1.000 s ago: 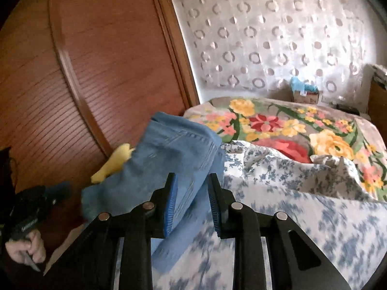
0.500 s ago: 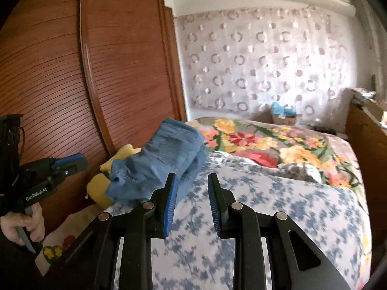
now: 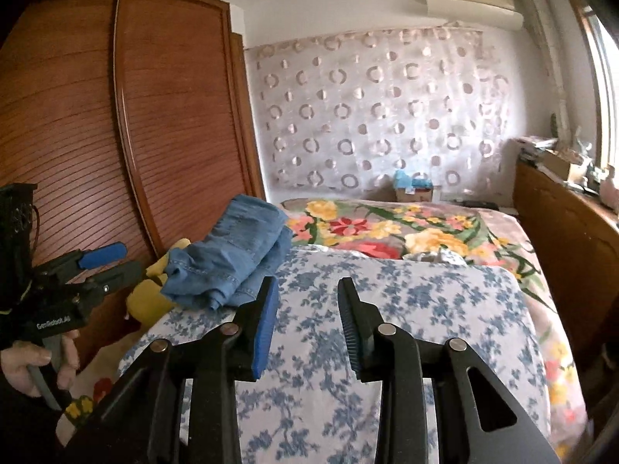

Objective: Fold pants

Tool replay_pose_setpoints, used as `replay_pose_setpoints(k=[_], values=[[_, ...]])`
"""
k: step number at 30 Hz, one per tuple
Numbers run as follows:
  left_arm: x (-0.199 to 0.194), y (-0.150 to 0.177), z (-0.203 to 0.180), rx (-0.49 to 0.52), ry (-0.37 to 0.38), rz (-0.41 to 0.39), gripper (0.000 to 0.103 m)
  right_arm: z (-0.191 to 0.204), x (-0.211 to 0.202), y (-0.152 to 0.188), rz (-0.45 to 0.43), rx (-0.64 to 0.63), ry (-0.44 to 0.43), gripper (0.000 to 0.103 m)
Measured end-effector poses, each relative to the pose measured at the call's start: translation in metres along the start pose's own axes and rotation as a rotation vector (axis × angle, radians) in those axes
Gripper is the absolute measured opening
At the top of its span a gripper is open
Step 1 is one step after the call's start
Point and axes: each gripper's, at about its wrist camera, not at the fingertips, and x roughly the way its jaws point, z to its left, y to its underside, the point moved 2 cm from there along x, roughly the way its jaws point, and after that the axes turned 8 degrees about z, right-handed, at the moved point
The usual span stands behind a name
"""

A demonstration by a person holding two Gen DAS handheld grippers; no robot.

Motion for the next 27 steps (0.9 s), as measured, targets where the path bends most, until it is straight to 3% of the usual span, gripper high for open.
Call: replay_pose_setpoints(k=[3, 12, 27], values=[[-0.006, 0.001, -0.009, 0.008, 0.008, -0.003, 0.090, 0.005, -0.016, 0.008, -0.012, 0.009, 0.013, 0.043], [-0.030, -0.004, -0.037, 0.021, 0.022, -0.050, 0.090, 0.010, -0.038, 0.016, -0.055, 0.028, 0.045, 0.066], [-0.033, 0.010, -0.059, -0.017, -0.024, -0.013, 0.090, 0.018, -0.071, 0.044, -0.107, 0.055, 0.140, 0.070]])
